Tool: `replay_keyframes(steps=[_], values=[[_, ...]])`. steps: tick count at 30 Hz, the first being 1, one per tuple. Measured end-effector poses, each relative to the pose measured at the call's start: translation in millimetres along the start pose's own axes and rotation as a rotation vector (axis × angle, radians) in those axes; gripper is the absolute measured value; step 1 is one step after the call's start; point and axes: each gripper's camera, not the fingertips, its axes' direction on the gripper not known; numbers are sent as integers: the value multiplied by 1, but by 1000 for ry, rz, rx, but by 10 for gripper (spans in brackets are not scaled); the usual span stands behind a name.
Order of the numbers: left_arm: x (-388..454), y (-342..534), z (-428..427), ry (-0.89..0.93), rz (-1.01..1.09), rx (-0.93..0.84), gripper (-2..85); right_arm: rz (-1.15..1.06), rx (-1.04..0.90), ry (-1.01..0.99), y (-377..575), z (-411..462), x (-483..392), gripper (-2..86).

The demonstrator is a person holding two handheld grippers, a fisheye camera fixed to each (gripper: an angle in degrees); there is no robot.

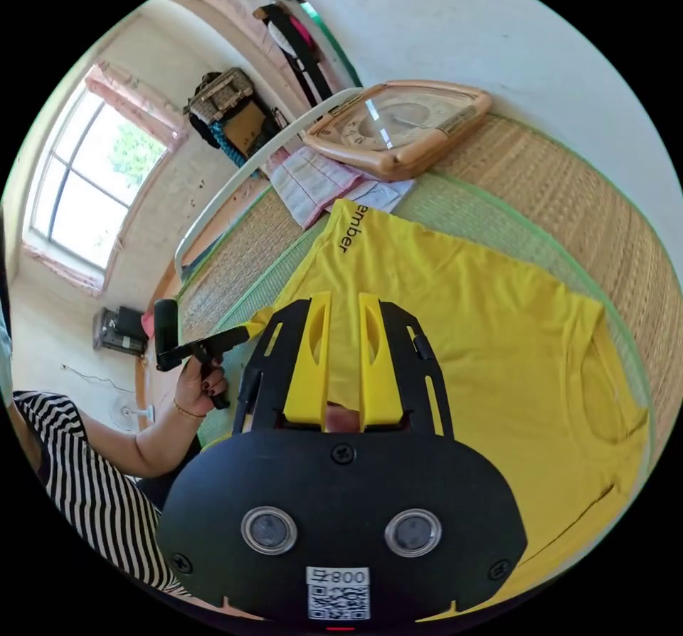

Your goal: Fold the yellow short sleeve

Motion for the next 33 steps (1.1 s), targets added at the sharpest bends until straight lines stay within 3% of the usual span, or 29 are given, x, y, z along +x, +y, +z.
replay_keyframes(steps=[12,25,33], values=[[-83,58,60,94,-3,-29,15,-203,-121,232,-210,9,-98,86],[-123,92,109,116,-4,-42,14,-278,-196,261,-284,-16,-140,79],[-128,99,128,113,-5,-37,13,-302,-209,301,-295,-41,-140,13]])
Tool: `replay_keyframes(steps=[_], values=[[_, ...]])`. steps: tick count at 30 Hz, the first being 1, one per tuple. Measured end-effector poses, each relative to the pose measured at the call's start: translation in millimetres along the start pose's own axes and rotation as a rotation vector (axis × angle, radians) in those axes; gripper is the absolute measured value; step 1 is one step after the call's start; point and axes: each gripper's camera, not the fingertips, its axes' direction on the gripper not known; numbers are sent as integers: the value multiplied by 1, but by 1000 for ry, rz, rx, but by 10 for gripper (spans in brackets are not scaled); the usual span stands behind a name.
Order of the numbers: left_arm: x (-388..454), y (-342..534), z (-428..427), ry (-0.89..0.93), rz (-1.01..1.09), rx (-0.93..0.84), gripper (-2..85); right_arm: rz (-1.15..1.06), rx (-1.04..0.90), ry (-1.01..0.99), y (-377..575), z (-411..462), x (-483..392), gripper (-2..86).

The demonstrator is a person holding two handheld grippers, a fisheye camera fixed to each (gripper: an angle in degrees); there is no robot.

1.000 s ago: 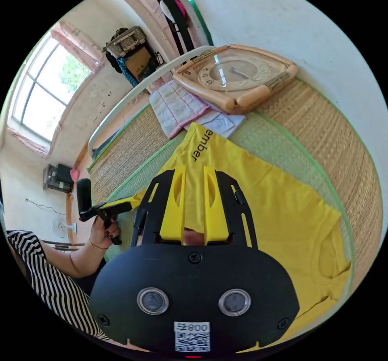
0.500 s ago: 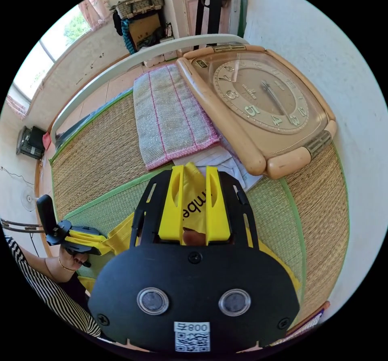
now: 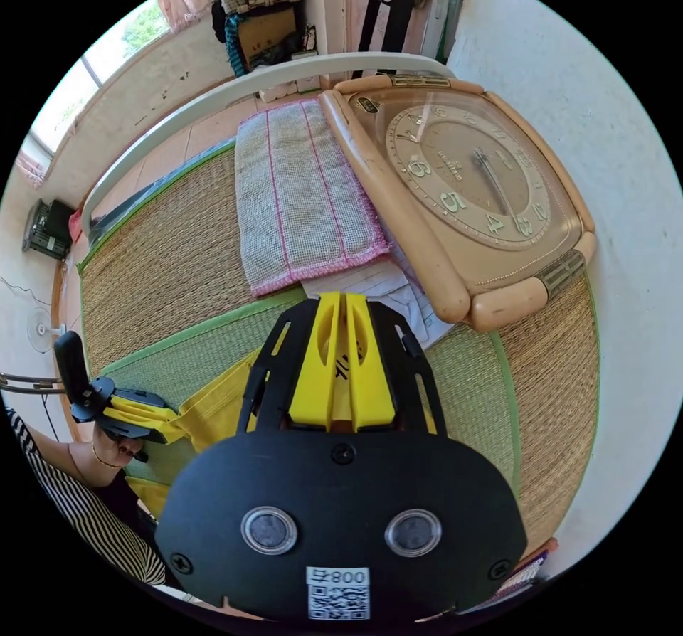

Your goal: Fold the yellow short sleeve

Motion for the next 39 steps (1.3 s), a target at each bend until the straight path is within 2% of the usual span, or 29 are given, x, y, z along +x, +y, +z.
replay_keyframes(steps=[6,9,18,24,35,39], values=[[7,-1,8,-4,15,12,14,18,44,-57,16,-20,25,1],[15,-6,11,65,39,41,14,30,76,-98,29,-28,42,0],[73,-28,20,147,246,45,13,84,232,-287,99,-51,108,0],[117,-50,45,216,384,-57,13,188,350,-469,187,-55,176,4],[195,-89,101,251,510,-305,12,444,393,-586,353,3,267,4],[221,-101,115,207,545,-373,12,498,402,-647,392,28,288,5]])
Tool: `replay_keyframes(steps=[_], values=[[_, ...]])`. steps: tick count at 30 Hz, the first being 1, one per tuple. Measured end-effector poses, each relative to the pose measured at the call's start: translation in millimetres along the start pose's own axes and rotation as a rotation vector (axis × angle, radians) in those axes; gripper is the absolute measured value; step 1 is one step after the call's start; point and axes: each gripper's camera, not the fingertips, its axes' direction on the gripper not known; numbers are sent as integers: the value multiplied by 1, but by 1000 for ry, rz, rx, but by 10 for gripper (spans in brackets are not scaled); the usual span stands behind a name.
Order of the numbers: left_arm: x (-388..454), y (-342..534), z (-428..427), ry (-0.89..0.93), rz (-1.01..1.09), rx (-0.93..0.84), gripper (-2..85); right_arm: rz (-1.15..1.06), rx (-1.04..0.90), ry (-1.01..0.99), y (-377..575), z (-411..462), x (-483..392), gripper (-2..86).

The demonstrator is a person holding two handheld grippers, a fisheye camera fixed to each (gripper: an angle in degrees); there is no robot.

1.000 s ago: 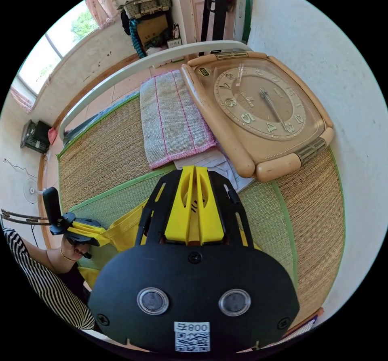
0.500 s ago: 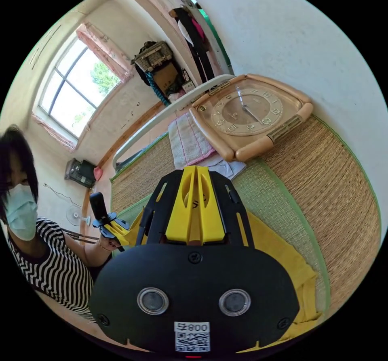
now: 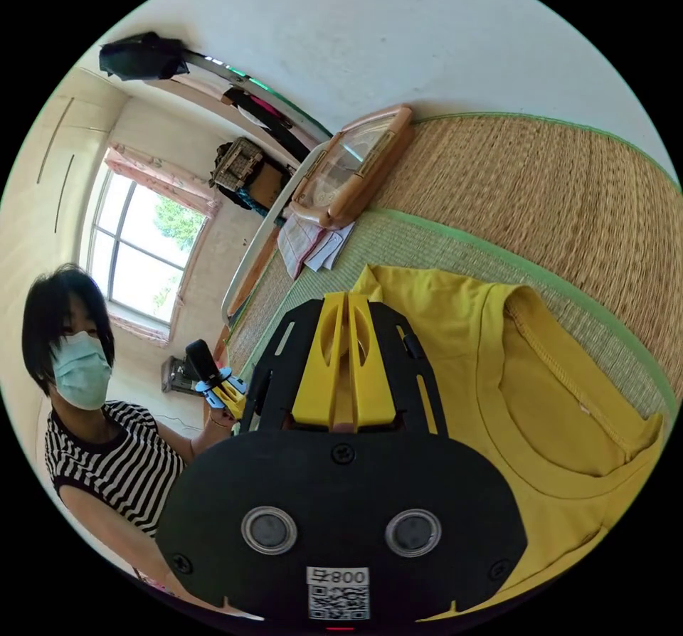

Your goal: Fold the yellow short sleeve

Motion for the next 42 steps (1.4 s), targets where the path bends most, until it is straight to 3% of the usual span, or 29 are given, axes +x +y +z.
replay_keyframes(steps=[12,26,31,36,42], values=[[24,-77,24,34,2,-127,13,86,-9,-47,34,-13,67,5],[59,-148,33,-25,47,-281,23,109,38,-43,35,-23,58,3],[62,-163,25,-25,37,-279,26,-26,-139,142,7,17,-9,1],[65,-175,17,-11,35,-276,28,-145,-365,499,-22,83,-61,2],[70,-188,10,-22,50,-301,29,-136,-470,652,-20,91,-84,2]])
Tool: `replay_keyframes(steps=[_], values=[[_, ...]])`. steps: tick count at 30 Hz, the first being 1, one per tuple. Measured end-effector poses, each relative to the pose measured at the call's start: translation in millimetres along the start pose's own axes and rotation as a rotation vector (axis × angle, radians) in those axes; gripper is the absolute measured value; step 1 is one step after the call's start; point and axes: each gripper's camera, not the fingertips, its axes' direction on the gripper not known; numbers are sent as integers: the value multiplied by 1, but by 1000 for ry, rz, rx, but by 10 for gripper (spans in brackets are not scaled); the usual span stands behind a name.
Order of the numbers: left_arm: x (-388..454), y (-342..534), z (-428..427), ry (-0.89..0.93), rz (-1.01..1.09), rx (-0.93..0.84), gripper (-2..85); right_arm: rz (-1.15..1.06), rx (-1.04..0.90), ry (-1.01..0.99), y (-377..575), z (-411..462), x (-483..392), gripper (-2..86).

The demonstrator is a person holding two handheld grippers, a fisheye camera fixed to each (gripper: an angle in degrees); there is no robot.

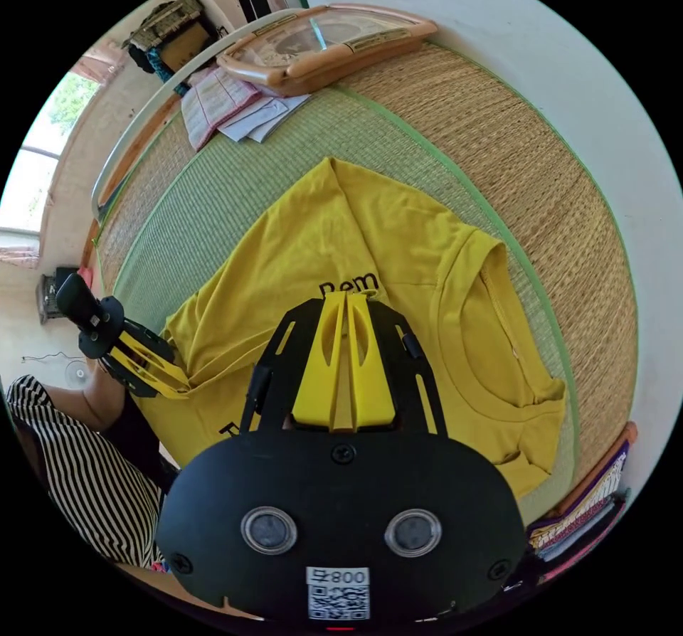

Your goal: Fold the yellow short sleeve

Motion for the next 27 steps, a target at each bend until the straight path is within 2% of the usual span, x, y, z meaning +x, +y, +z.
replay_keyframes(steps=[5,10,16,20,27], values=[[0,-4,-11,7,5,-8,32,34,-56,83,17,-5,-4,1],[0,-5,-20,15,11,-7,35,84,24,-30,28,-21,-5,1],[-7,-3,-27,-33,-17,-68,41,-39,109,-91,15,-31,-55,1],[-9,1,-40,17,-4,-22,46,-97,145,-93,-4,-27,-84,1],[-16,10,-49,-8,-21,-73,71,-143,163,-12,-33,-24,-110,2]])
